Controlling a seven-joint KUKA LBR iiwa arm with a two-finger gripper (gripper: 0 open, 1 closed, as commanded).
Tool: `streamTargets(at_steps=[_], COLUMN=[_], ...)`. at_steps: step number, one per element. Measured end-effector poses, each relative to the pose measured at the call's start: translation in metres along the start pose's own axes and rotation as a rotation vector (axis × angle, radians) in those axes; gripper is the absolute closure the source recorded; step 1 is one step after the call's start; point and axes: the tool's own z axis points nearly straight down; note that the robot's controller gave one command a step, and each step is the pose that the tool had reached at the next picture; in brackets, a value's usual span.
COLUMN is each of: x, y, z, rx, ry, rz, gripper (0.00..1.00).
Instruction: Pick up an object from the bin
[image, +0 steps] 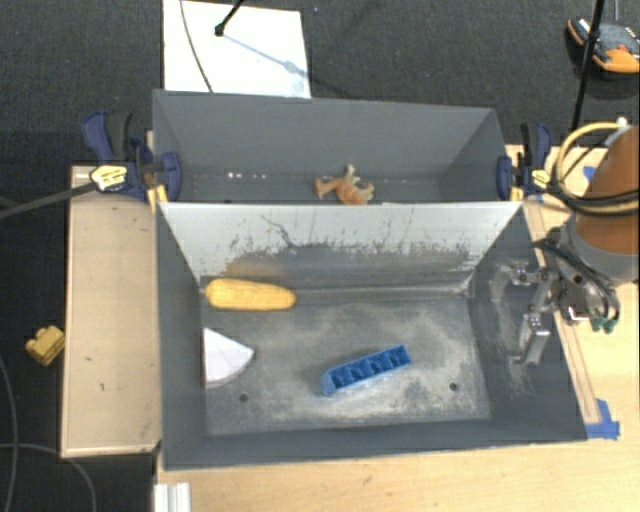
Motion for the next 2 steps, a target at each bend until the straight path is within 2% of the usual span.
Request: streamTargets(at_steps=[1, 2], x=[-0.001, -0.01], y=[0.001, 0.023], z=[-0.005, 0.04], rx=[0.002, 0.004], ry=[-0.008, -0.016], rz=[-0.004, -0.019], gripper=[0.0, 0.0])
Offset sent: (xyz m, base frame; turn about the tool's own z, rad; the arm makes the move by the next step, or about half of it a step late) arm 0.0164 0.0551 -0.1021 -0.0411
